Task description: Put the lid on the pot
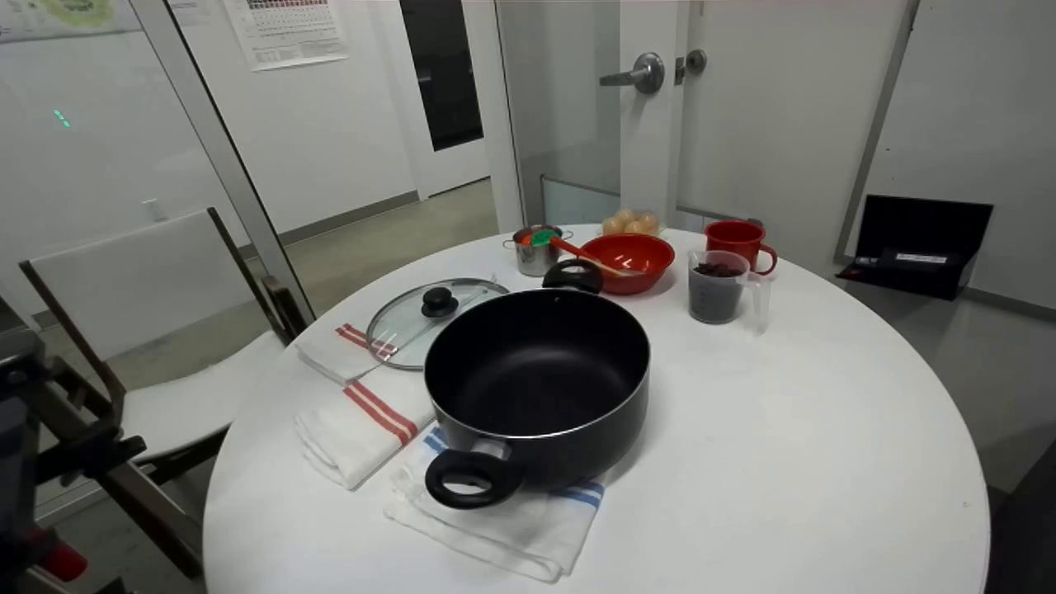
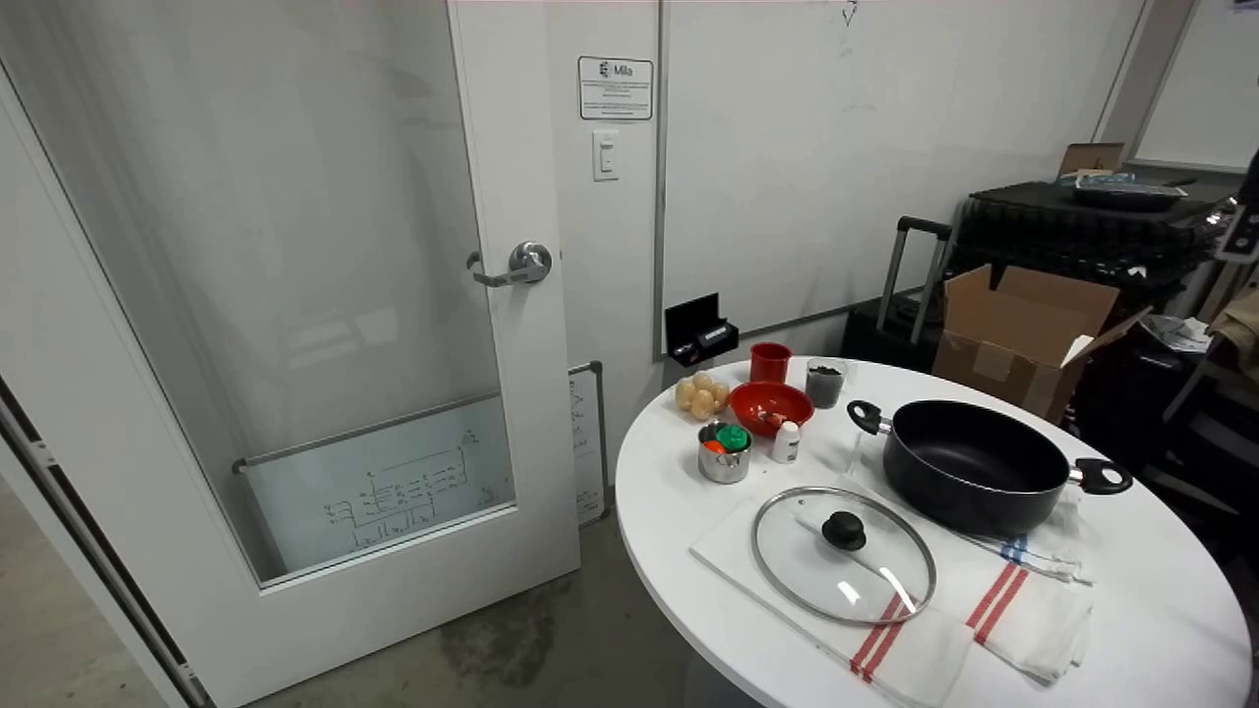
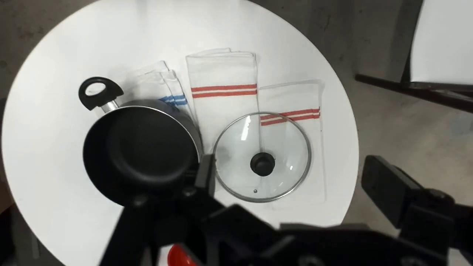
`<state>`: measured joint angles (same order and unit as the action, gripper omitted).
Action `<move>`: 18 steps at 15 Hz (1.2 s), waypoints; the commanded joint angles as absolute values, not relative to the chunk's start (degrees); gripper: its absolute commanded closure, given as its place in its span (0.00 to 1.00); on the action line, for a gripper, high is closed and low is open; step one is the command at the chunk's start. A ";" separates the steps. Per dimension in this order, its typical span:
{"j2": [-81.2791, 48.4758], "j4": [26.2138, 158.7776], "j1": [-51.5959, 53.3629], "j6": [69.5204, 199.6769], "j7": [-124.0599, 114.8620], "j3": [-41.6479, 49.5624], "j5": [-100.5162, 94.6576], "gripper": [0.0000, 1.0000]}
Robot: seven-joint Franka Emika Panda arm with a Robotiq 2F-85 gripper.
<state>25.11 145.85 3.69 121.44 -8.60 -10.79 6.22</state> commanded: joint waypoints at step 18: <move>-36.64 109.67 9.25 135.66 4.29 -5.71 -11.04 0.00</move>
<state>-29.74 116.61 7.42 134.88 3.28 -7.34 -8.33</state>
